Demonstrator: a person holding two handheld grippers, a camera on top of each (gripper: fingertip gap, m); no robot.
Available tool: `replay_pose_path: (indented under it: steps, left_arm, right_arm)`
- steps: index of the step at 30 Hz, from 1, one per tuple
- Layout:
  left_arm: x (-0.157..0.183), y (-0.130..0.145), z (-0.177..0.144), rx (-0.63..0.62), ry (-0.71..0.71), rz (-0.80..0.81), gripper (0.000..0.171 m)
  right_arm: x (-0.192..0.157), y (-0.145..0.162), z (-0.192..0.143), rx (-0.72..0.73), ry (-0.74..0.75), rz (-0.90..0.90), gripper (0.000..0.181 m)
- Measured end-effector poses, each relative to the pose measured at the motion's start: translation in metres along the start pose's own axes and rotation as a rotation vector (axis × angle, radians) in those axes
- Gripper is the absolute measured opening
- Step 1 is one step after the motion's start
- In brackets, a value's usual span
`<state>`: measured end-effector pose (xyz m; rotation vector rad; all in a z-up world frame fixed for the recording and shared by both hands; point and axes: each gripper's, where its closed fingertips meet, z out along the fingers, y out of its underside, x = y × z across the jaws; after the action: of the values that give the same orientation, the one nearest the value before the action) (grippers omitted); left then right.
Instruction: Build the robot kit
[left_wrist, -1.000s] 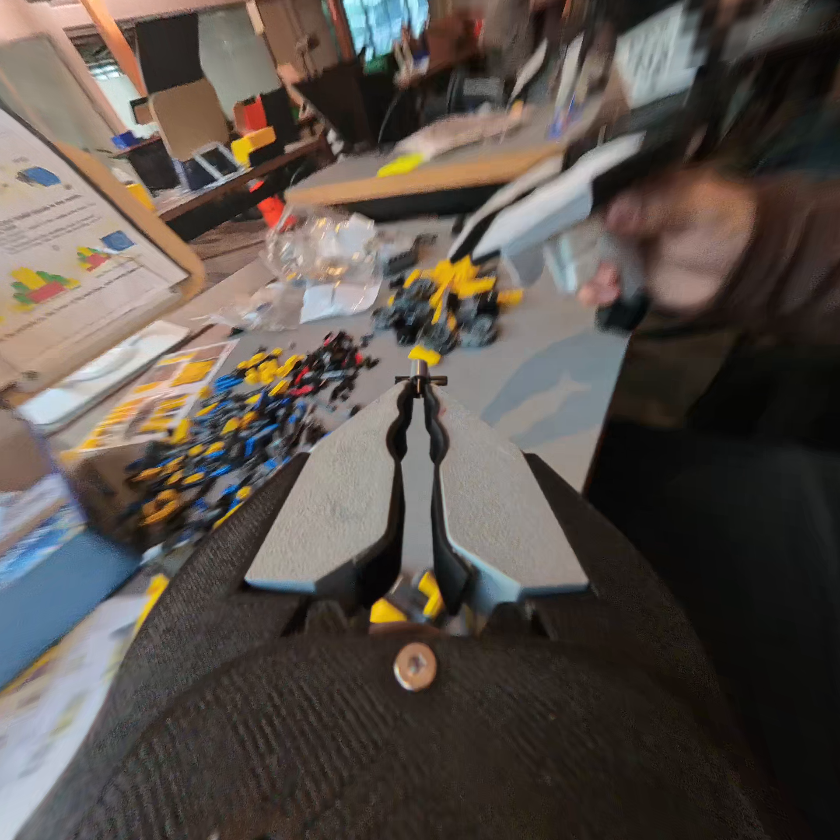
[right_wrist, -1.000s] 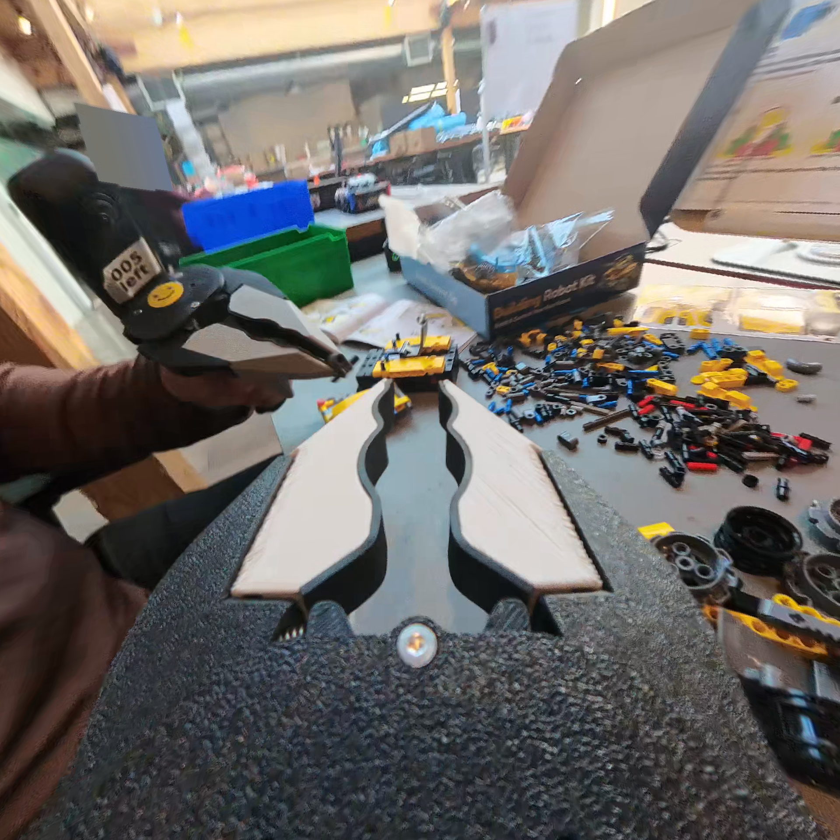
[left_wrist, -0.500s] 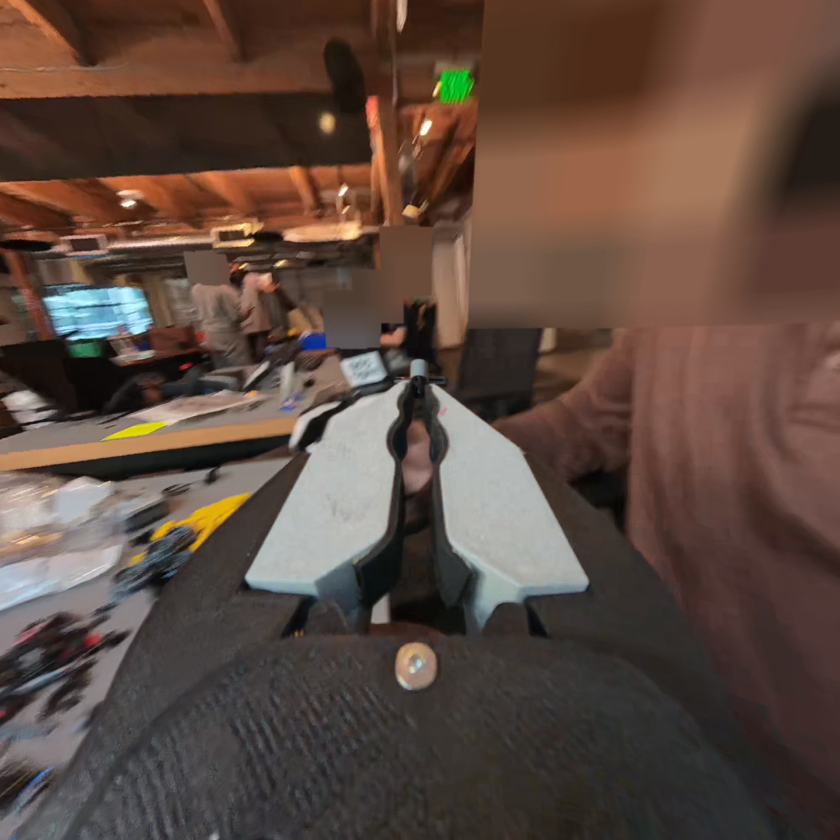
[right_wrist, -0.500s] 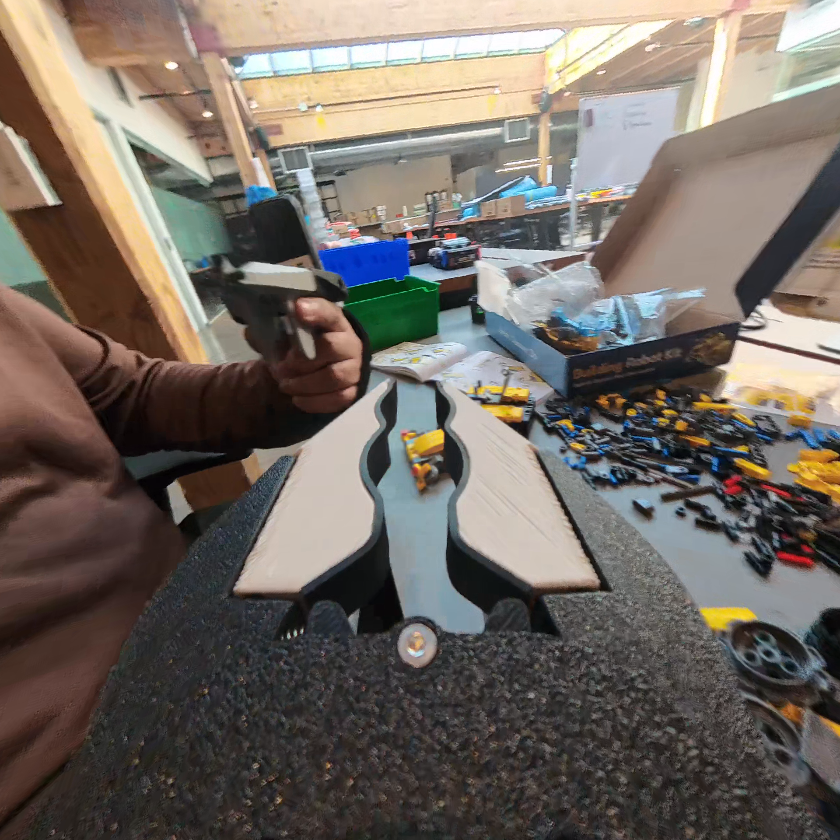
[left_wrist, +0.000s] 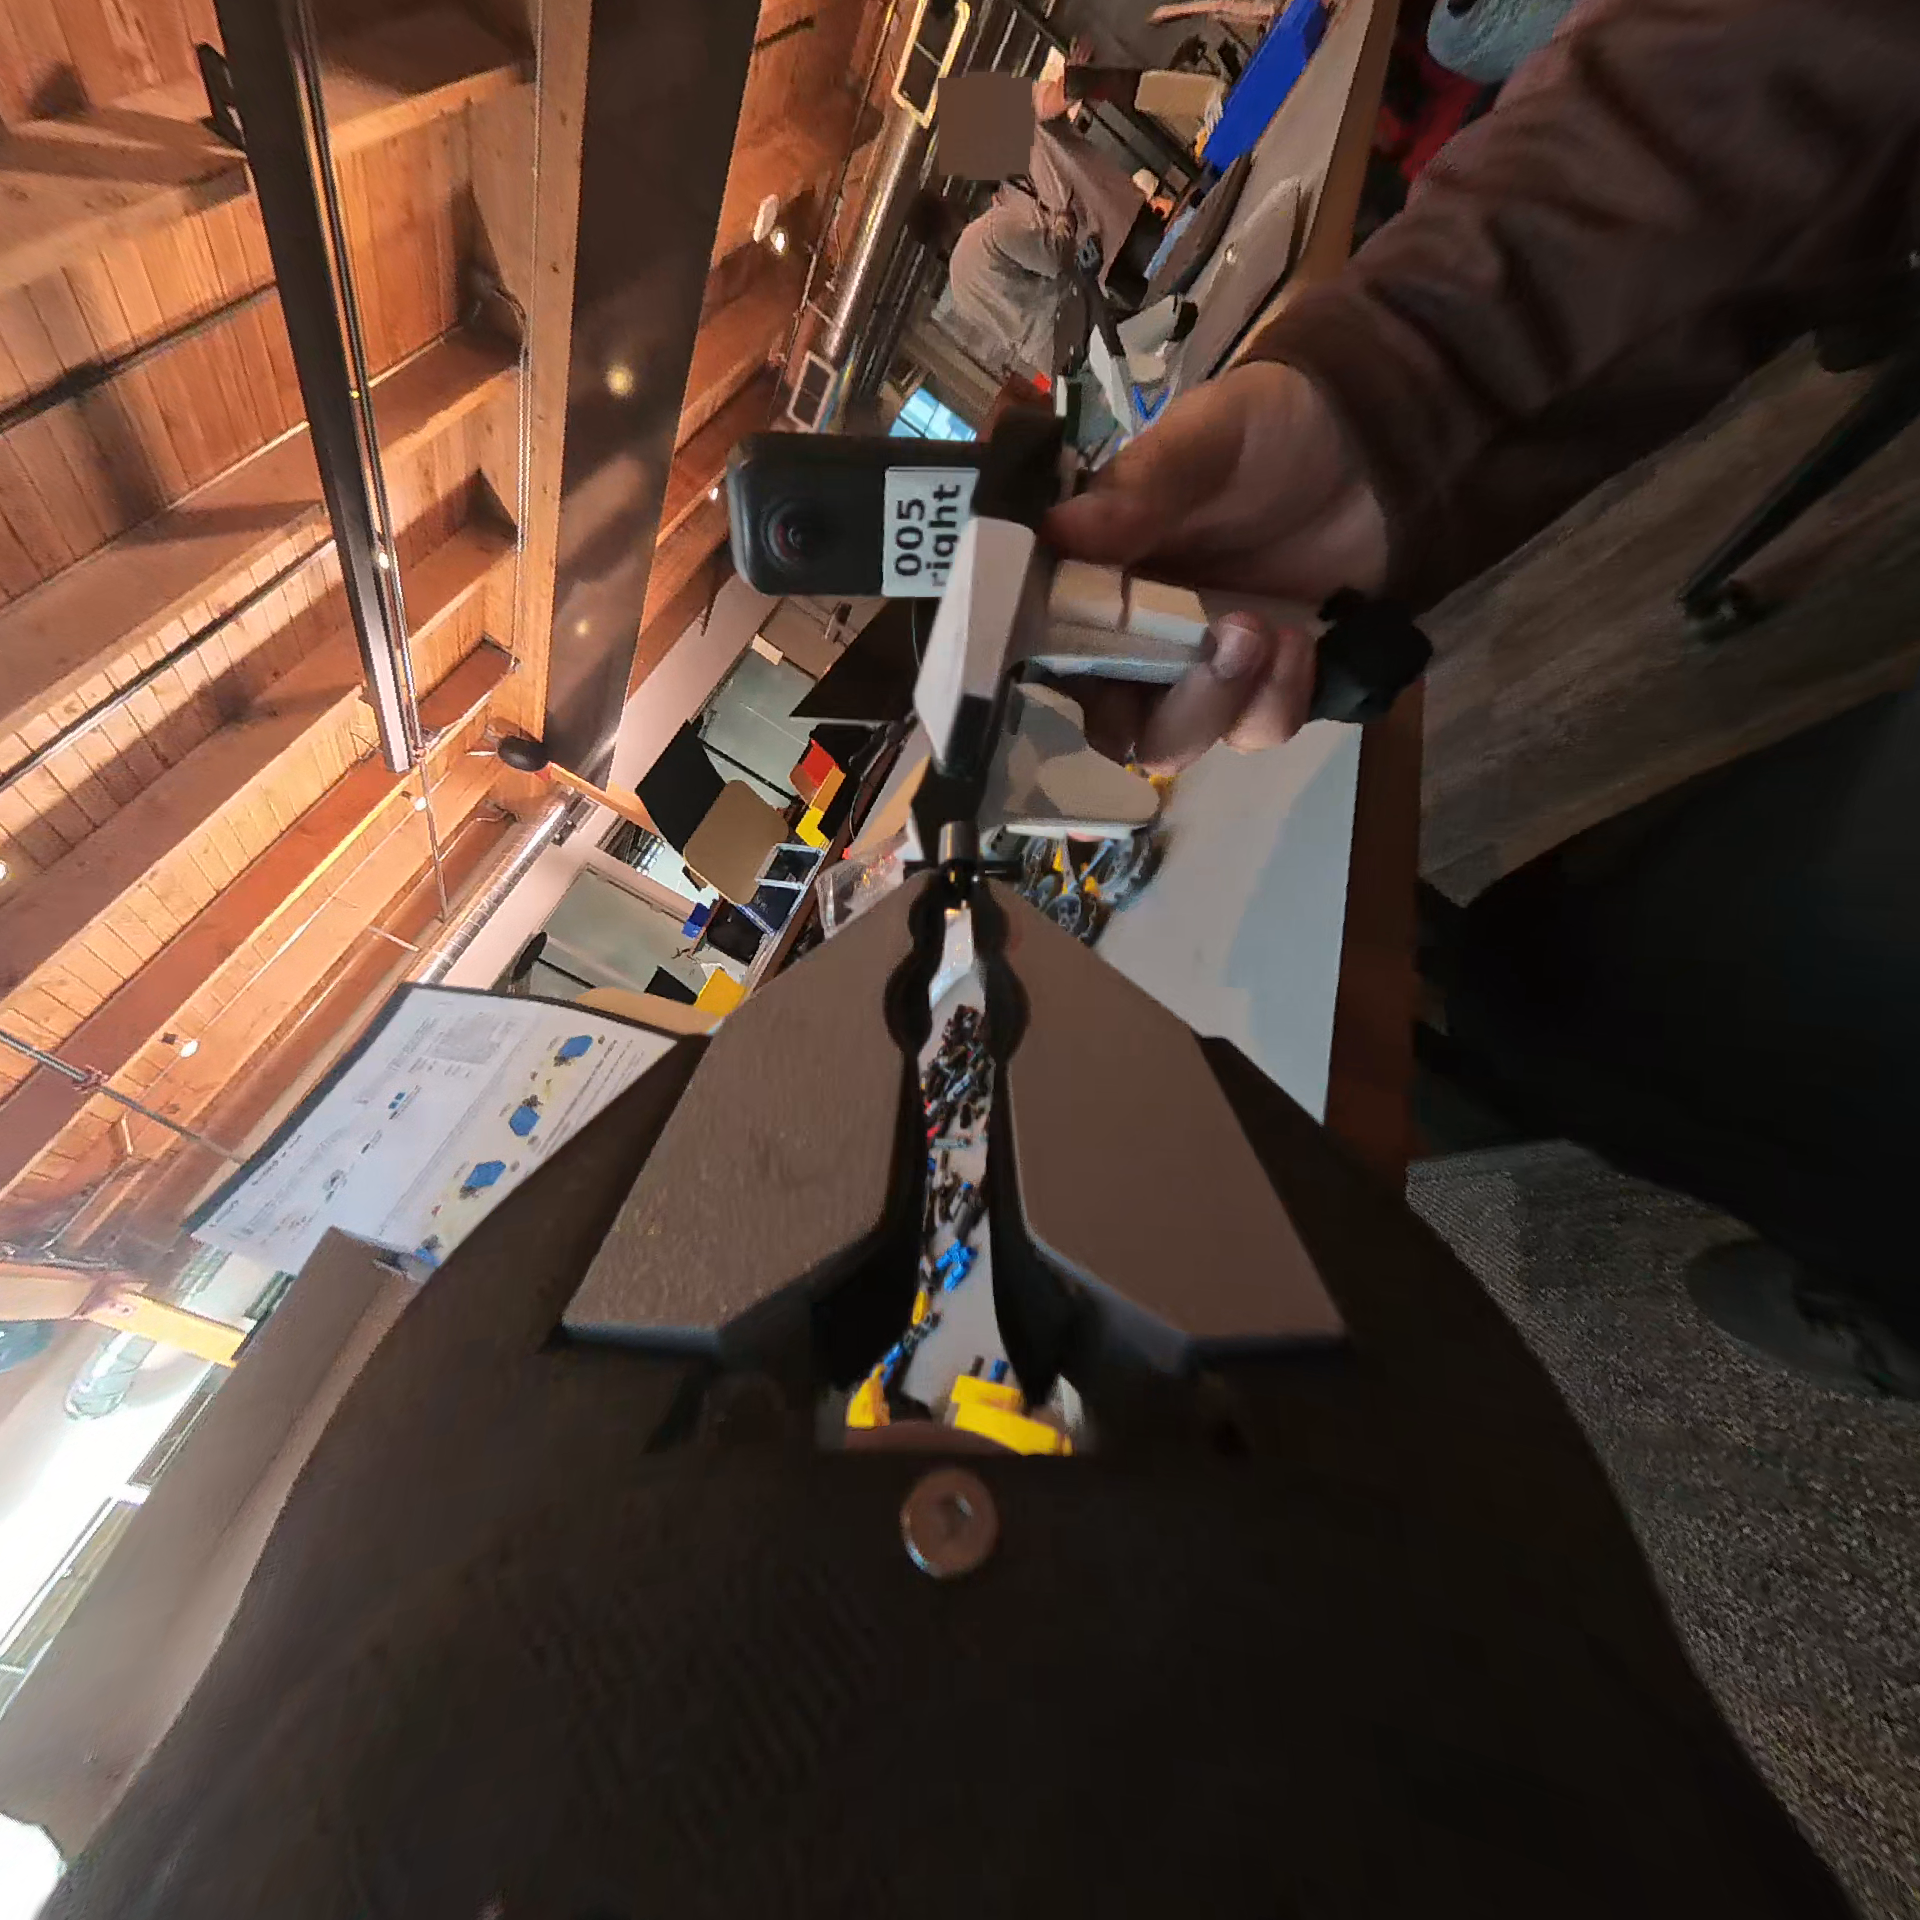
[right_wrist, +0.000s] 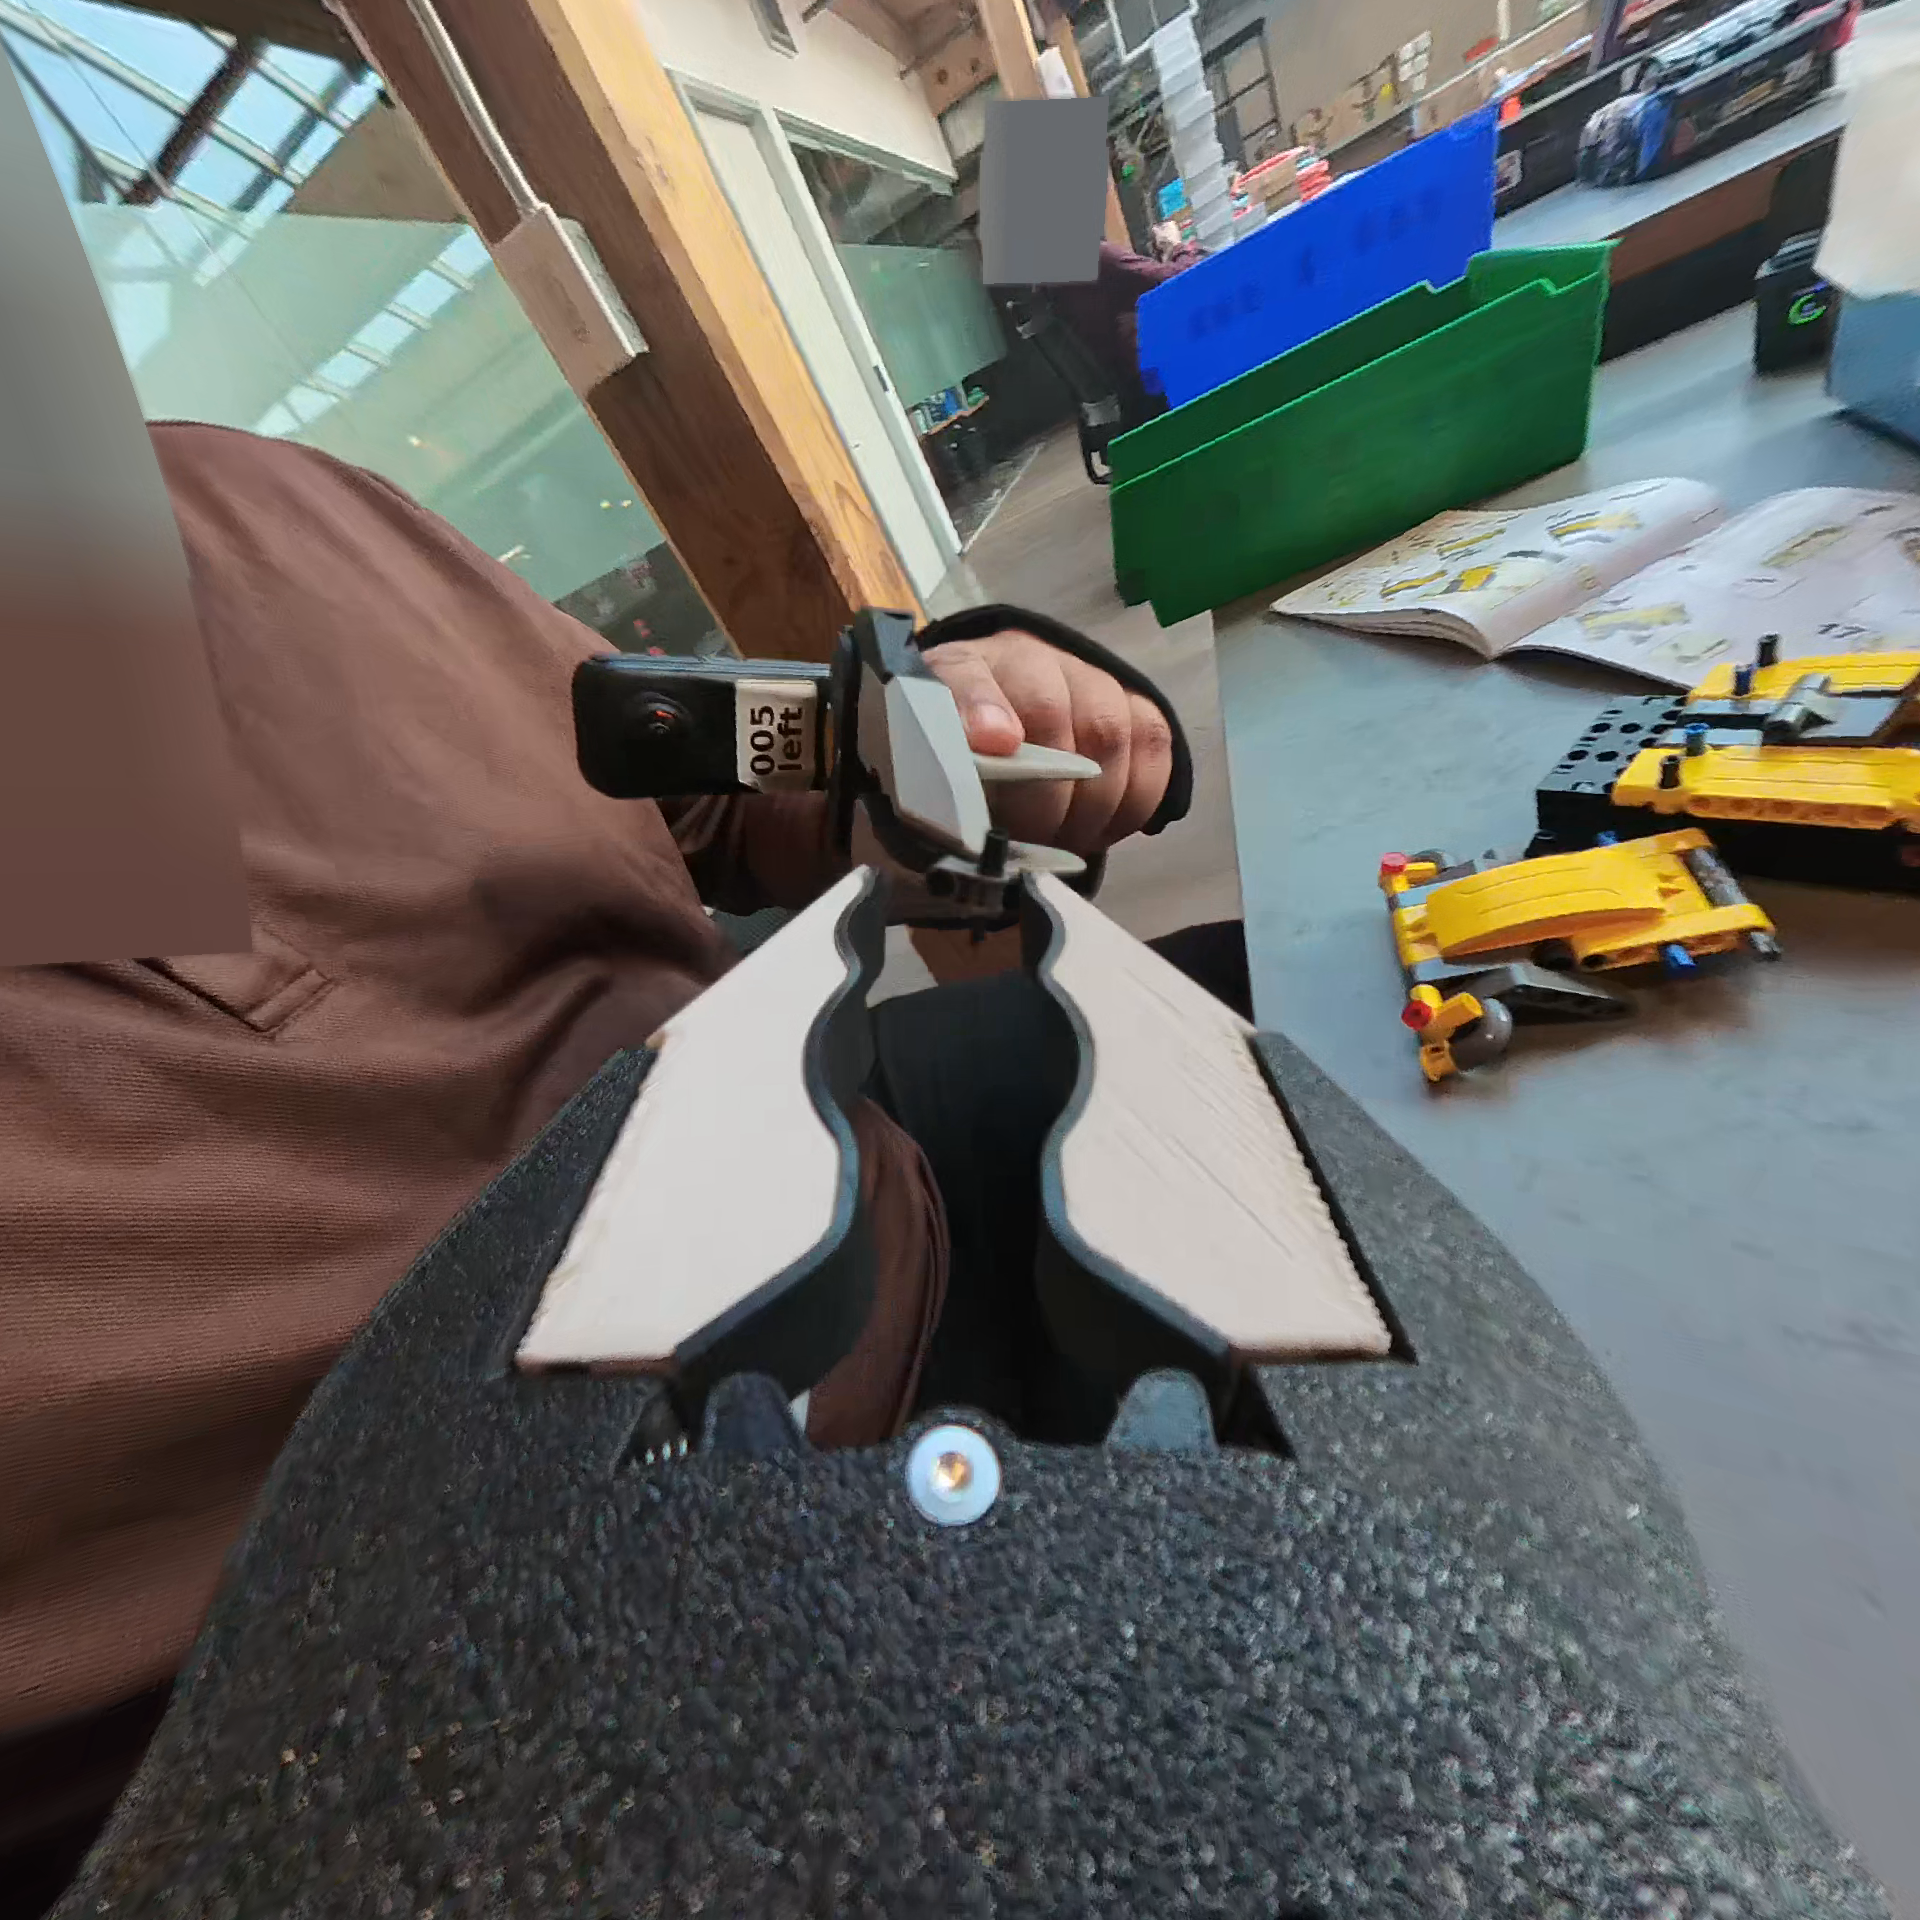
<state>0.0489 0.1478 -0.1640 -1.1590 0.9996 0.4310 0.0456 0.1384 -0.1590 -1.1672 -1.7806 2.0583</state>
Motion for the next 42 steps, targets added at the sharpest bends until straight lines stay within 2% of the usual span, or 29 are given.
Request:
replay_pose_path:
  steps: [4, 11, 20, 29, 34, 42]
  left_arm:
    - [0.002, 0.013, -0.009, -0.062, -0.049, -0.011, 0.001]
    - [0.010, 0.040, -0.025, -0.160, -0.111, 0.106, 0.001]
    - [0.012, 0.057, -0.023, -0.178, -0.121, 0.101, 0.001]
    - [0.014, 0.051, -0.011, -0.138, -0.119, 0.115, 0.001]
    - [0.018, 0.046, -0.001, -0.119, -0.124, 0.166, 0.001]
    - [0.025, 0.046, 0.011, -0.128, -0.091, 0.192, 0.001]
  right_arm:
    - [0.014, 0.008, 0.017, -0.084, 0.033, -0.011, 0.013]
    - [0.035, 0.025, 0.035, -0.213, 0.086, -0.074, 0.014]
    - [0.049, 0.030, 0.037, -0.204, 0.156, -0.102, 0.012]
    - [0.048, 0.034, 0.024, -0.197, 0.208, -0.122, 0.011]
    - [0.043, 0.031, 0.014, -0.146, 0.206, -0.069, 0.015]
    - [0.045, 0.031, -0.001, -0.137, 0.307, -0.092, 0.011]
